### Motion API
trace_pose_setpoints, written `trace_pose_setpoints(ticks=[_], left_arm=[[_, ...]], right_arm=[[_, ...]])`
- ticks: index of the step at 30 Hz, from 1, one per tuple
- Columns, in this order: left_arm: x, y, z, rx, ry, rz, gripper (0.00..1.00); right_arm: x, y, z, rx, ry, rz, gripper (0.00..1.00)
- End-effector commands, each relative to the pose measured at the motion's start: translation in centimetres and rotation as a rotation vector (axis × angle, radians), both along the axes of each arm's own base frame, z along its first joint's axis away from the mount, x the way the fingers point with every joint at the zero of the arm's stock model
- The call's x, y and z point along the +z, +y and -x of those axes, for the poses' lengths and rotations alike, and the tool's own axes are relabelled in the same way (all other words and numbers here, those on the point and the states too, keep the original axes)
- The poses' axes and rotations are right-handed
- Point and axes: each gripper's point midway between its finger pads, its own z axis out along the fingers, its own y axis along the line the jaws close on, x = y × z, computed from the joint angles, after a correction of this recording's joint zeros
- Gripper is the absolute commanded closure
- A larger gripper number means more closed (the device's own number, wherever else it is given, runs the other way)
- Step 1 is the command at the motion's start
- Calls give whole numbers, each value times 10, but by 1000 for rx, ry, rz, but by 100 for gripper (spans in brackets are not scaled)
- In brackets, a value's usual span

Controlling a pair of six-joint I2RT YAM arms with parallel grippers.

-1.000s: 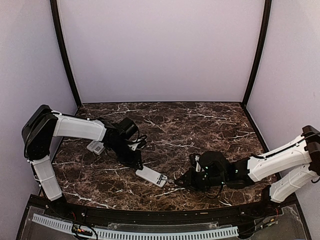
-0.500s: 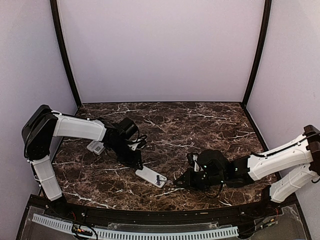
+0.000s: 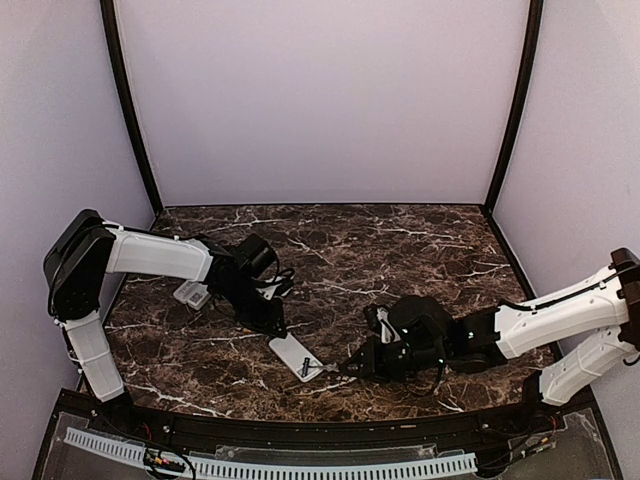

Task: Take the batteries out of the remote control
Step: Remove the battery from the remote control without the battery cover.

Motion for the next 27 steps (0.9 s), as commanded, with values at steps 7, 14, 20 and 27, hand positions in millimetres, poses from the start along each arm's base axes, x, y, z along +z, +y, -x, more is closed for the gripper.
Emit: trace_pose_setpoints(ticks=[7, 14, 20, 27], left_arm=[[-10, 5, 10, -15, 35, -41, 79], [-7, 4, 10, -14, 30, -32, 73], [-7, 3, 11, -16, 33, -27, 71], [-6, 3, 11, -15, 36, -24, 71]], right_arm=[[-8, 1, -5, -54, 58, 119, 100], [-15, -4, -4, -64, 86, 174, 100], [-16, -5, -2, -56, 89, 186, 100], [-9, 6, -2, -10, 62, 159, 100]])
